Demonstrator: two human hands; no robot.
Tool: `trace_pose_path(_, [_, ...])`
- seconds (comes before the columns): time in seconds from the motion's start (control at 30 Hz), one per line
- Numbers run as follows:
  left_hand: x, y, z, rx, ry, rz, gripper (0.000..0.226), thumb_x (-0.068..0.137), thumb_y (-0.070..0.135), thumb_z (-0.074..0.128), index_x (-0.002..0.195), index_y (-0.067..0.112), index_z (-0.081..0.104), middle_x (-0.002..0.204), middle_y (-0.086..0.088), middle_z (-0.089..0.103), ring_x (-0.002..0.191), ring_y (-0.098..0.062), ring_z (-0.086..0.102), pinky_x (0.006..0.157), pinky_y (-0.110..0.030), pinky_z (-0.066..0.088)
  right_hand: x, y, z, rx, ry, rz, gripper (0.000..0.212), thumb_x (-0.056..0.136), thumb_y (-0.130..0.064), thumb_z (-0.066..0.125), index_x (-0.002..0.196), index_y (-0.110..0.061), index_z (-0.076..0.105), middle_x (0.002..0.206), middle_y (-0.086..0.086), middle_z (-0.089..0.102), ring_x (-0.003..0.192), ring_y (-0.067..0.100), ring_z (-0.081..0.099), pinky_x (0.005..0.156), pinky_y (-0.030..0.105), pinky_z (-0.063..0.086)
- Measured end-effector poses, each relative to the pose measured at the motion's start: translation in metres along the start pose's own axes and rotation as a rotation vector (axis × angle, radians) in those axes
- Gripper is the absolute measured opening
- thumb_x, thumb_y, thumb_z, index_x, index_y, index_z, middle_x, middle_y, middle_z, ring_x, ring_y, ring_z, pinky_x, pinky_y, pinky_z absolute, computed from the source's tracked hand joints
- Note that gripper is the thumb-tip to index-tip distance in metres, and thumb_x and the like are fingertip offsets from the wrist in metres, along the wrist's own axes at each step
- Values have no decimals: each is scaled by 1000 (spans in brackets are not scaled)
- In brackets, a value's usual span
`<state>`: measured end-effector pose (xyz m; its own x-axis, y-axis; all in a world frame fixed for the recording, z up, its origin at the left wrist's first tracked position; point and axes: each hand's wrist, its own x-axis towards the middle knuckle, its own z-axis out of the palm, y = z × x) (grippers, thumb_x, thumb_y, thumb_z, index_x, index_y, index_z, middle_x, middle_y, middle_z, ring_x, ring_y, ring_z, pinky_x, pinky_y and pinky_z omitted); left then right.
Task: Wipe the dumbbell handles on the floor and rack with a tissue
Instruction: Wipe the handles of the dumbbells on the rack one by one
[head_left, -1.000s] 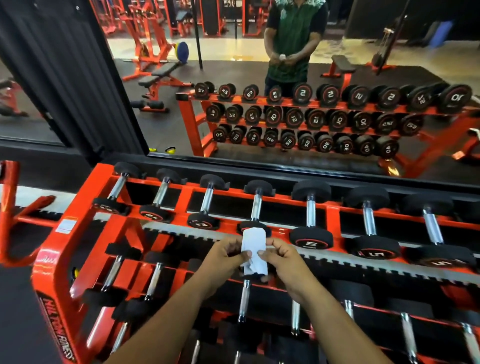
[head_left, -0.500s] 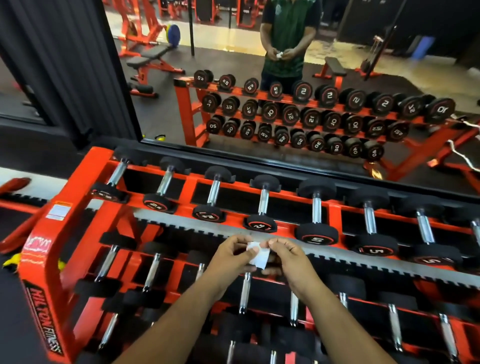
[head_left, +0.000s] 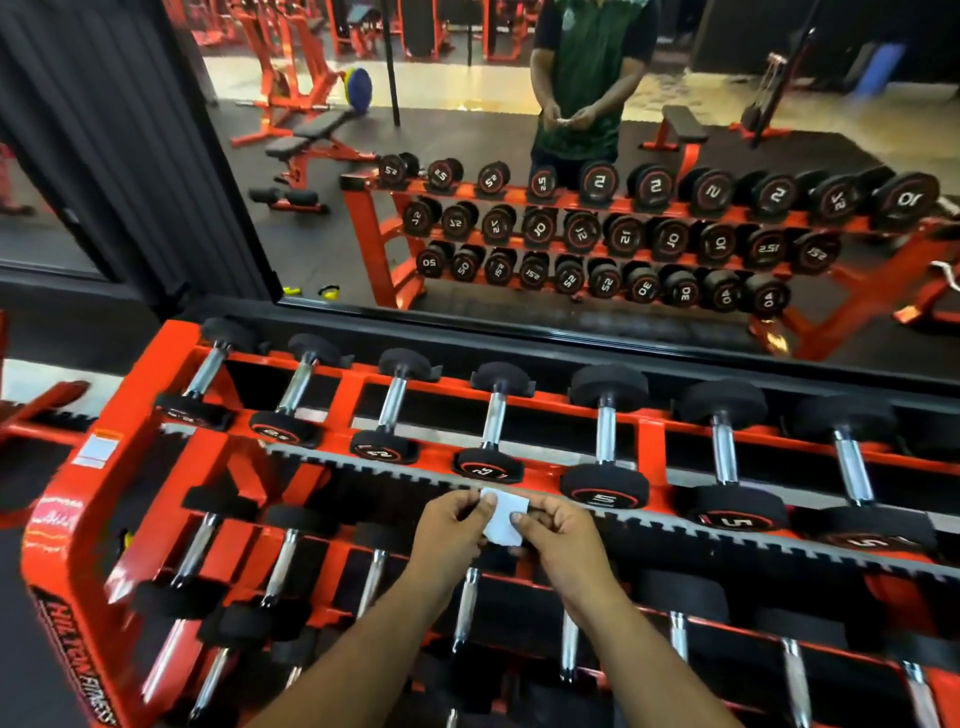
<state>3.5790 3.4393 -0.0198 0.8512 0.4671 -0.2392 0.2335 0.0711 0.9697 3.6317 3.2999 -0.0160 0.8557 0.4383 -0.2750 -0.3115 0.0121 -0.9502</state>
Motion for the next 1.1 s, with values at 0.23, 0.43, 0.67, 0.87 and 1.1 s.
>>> trace_pose_path(0.23, [26, -15, 53, 173, 124, 75, 18, 99, 27, 64, 88, 18, 74, 77, 4, 74, 70, -8, 68, 70, -35, 56, 28, 8, -37, 95, 8, 19, 21, 98, -8, 61, 116, -11, 71, 105, 9, 77, 99, 25, 73, 85, 40, 58])
trace_pose_path(0.43, [67, -31, 50, 359, 197, 136, 9, 99, 32, 62, 103, 25, 67, 97, 9, 70, 93, -7, 65, 82, -28, 50, 81, 13, -51, -89, 44, 14, 18, 98, -9, 61, 106, -19, 74, 99, 0, 76, 97, 20, 71, 75, 31, 60])
trace_pose_path(0.67, [125, -48, 32, 854, 186, 103, 73, 94, 57, 58, 151, 17, 35, 158, -3, 34, 149, -22, 25, 118, -41, 27, 160, -4, -37, -818, 2, -255, 17, 99, -20, 58, 110, -29, 66, 101, -9, 70, 93, 11, 63, 80, 22, 47])
trace_pose_path(0.87, [148, -72, 34, 930, 60, -9, 94, 93, 72, 43, 161, 16, 9, 170, -2, 7, 156, -16, 0, 126, -46, 4, 210, 0, -18, -1106, -62, -558, 41, 101, -15, 55, 140, -27, 57, 133, -2, 66, 117, 16, 63, 100, 27, 47])
trace_pose_path(1.1, [163, -72, 29, 959, 0, 3, 97, 95, 67, 44, 161, 13, -2, 170, -3, 1, 156, -17, -3, 125, -41, -1, 250, 30, -37, -1642, -638, -706, 72, 90, -13, 62, 156, -25, 34, 162, -6, 29, 151, 13, 23, 122, 36, -1])
